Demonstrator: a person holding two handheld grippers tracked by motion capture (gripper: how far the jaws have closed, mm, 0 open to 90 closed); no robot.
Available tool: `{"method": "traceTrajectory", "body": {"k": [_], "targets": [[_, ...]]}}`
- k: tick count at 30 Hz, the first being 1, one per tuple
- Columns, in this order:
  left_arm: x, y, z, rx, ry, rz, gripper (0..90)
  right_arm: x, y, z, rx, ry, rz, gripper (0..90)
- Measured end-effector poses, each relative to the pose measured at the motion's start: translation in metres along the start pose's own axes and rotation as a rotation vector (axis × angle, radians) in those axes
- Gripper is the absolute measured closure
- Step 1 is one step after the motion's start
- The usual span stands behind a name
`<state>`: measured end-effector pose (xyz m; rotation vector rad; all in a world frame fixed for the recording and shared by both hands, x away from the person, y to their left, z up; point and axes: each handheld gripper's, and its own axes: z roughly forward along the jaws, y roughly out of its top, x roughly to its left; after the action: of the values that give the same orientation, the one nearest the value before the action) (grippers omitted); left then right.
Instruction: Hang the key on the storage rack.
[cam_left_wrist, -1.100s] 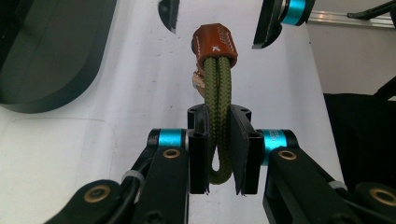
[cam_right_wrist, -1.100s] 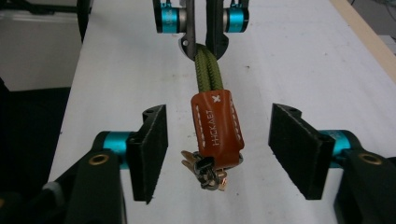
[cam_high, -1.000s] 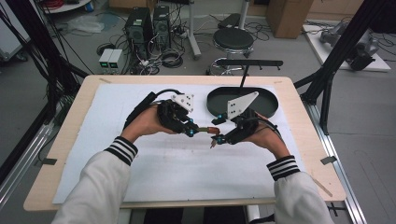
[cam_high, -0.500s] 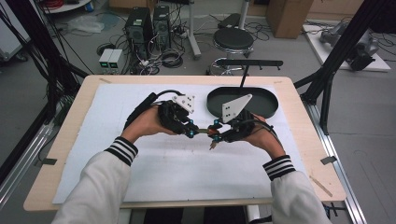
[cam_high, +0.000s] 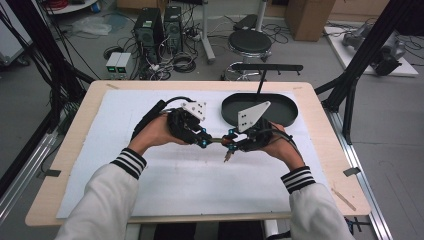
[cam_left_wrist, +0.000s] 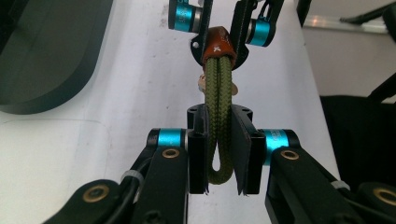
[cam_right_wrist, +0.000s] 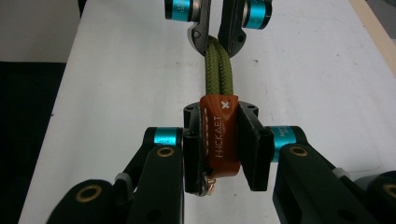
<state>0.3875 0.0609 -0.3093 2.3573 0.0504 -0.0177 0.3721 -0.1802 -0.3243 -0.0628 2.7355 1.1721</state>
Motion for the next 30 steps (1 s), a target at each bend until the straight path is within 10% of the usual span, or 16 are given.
{"method": "traceTrajectory", "body": {"k": [5, 12, 30], "targets": [[0.003, -0.009, -0.005, -0.084, 0.093, 0.043, 51.0, -0.002, -0.002, -0.008, -0.042, -0.028, 0.034, 73.1], [0.005, -0.023, -0.010, -0.146, 0.274, -0.020, 4.7, -0.006, -0.006, -0.018, -0.079, -0.075, 0.087, 73.1], [-0.014, -0.071, -0.041, -0.370, 0.440, -0.117, 1.7, -0.017, -0.044, -0.064, -0.239, -0.415, 0.376, 72.8]]}}
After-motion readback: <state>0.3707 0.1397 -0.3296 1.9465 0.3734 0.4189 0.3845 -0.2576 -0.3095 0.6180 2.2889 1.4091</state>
